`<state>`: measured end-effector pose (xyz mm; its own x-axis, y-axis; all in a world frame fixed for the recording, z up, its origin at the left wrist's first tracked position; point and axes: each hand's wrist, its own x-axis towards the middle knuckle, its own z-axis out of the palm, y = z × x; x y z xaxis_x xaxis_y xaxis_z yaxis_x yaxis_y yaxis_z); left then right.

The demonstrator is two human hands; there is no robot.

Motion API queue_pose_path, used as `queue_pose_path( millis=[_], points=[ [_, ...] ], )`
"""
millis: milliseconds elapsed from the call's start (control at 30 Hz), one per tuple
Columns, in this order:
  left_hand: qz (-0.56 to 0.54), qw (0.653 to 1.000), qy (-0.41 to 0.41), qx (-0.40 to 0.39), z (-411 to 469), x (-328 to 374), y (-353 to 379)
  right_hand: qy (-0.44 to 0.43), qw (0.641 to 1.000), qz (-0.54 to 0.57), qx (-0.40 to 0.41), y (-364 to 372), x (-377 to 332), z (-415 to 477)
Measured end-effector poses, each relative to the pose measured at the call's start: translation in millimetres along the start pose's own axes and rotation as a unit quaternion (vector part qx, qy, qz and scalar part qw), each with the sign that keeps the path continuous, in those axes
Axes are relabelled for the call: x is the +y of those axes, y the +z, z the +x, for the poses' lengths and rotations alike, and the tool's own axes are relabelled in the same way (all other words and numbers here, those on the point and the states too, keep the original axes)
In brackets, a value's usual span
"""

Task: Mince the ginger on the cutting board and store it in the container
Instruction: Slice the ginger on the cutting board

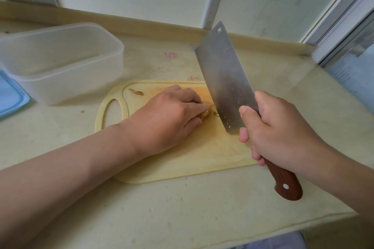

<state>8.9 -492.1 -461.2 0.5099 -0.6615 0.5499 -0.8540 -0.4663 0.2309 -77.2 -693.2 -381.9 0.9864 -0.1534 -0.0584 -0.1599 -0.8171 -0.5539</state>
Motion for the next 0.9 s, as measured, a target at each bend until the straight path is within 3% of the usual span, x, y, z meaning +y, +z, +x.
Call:
queue_pose_path(
  millis=[900],
  points=[
    [-0.027,0.999,-0.002,0.026,-1,1,-2,0.029,0.99,0.004,-0.137,-4,-14,38]
  ],
)
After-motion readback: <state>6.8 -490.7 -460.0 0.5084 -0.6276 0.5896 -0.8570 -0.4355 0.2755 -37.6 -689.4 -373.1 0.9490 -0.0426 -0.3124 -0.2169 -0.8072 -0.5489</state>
